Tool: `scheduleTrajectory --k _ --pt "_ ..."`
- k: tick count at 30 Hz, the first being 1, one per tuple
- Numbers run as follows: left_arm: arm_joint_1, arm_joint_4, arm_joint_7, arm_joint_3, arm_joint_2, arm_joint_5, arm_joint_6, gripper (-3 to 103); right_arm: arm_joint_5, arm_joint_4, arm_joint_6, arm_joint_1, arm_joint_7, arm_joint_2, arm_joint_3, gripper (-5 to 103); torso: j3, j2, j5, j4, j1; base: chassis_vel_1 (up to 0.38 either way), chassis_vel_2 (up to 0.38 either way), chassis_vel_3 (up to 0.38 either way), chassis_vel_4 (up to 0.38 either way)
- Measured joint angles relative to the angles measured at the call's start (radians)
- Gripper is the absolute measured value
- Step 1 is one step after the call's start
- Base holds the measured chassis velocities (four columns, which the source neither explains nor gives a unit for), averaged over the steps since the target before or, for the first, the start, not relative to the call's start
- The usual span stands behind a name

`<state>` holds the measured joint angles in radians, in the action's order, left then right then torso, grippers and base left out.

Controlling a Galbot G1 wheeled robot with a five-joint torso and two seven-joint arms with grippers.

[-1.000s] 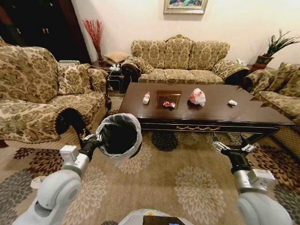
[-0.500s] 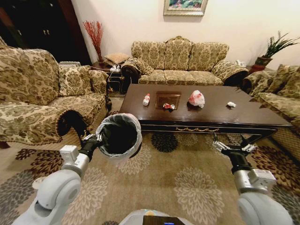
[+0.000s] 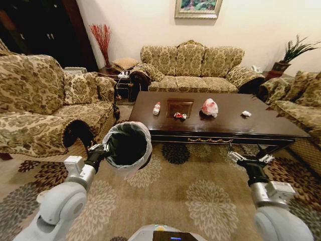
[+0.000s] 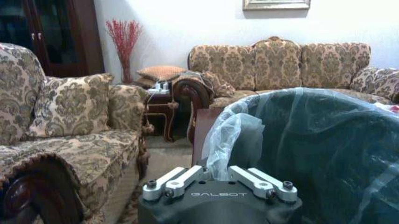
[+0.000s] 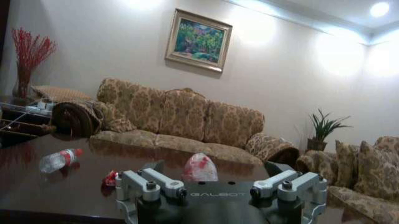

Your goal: Move to the front of the table and place the trash on the table into the trash bin.

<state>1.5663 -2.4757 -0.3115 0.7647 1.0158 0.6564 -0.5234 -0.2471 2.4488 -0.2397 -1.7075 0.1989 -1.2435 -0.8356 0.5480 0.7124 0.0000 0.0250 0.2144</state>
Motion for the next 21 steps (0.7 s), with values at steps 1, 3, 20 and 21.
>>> scheduleTrajectory --k 1,3,20,21 --pt "0.001 0.0 0.0 0.0 0.0 0.0 0.0 3 0.0 0.0 0.0 0.0 0.0 0.0 0.001 100 0.003 0.006 0.0 0.0 0.003 0.0 0.0 0.0 0.0" --pt "0.002 0.0 0.0 0.0 0.0 0.0 0.0 3 0.001 0.0 0.0 0.001 0.0 0.0 0.003 100 0.009 0.016 0.0 -0.0002 0.007 0.0 0.0 0.0 0.0" --pt "0.0 0.003 0.001 -0.007 -0.002 -0.002 0.002 3 -0.02 -0.004 -0.005 -0.001 -0.032 -0.001 0.0 100 0.054 0.093 0.0 -0.0002 0.04 0.0 0.0 0.0 0.0" --pt "0.0 0.003 0.001 -0.006 -0.002 -0.002 0.002 3 -0.021 -0.005 -0.004 0.001 -0.036 -0.001 0.0 100 0.057 0.1 0.0 -0.0002 0.042 0.0 0.0 0.0 0.0"
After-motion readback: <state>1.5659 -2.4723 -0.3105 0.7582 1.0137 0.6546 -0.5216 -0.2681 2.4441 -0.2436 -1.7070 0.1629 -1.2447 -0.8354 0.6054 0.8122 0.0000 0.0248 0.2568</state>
